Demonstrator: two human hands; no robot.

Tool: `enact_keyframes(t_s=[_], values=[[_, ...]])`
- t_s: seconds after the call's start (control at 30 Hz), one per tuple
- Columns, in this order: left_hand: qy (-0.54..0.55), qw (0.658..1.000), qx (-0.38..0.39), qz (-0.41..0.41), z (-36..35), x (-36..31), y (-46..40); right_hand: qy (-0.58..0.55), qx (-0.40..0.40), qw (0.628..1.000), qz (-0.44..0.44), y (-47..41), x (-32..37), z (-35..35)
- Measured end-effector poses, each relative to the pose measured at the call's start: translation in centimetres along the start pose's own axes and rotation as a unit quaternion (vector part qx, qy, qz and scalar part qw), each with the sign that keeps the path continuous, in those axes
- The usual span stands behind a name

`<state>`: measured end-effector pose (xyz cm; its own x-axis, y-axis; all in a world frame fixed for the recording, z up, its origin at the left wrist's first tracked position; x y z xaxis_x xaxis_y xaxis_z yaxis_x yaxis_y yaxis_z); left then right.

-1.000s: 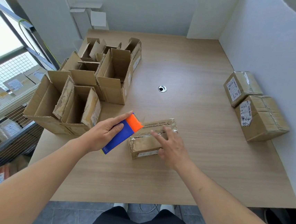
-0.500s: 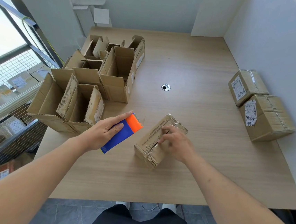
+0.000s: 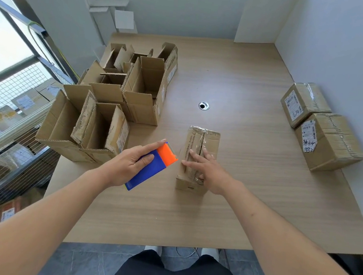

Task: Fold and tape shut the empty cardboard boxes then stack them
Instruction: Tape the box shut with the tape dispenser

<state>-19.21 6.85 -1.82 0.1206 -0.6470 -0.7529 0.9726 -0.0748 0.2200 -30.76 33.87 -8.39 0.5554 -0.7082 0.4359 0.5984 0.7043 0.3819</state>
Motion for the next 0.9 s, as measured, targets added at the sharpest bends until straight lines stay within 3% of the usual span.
enact_keyframes(t_s=[0.07,0.13,0.2,0.27,0.47,0.67,0.9], values=[[-0.007,1.000,0.005,0.000,0.0,-0.1,0.2,-0.008,-0.016,1.000,-0.001,0.3,-0.1,0.3],[-0.009,1.000,0.009,-0.001,0.0,-0.2,0.5,-0.126,-0.050,0.991,-0.005,0.6,0.4,0.7],[-0.013,1.000,0.016,-0.004,-0.1,-0.3,0.6,-0.340,-0.093,0.936,-0.006,1.4,1.7,1.4],[-0.020,0.999,0.025,-0.009,-0.2,-0.4,0.7,-0.445,-0.110,0.888,0.016,2.2,3.0,2.4],[-0.029,0.999,0.042,-0.016,-0.7,-1.4,0.8,-0.459,-0.167,0.872,0.015,2.2,5.0,3.5],[0.003,0.999,0.018,-0.027,-0.9,-2.3,1.0,-0.574,-0.220,0.787,-0.053,2.5,5.2,3.7],[-0.002,0.998,-0.009,-0.062,-1.0,-2.6,1.3,-0.636,-0.231,0.723,-0.139,2.5,5.2,3.8]])
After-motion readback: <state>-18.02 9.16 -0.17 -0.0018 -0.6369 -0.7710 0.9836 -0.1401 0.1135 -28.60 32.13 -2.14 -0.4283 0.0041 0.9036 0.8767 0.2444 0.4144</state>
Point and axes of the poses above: each hand's wrist, its own y-axis away from the middle knuckle, its own z-axis out of the back of the hand, x = y × z, the point moved 1 cm from there along -y, towards the middle knuckle, and after that the axes turned 2 degrees about -x, right-handed, at the moved point
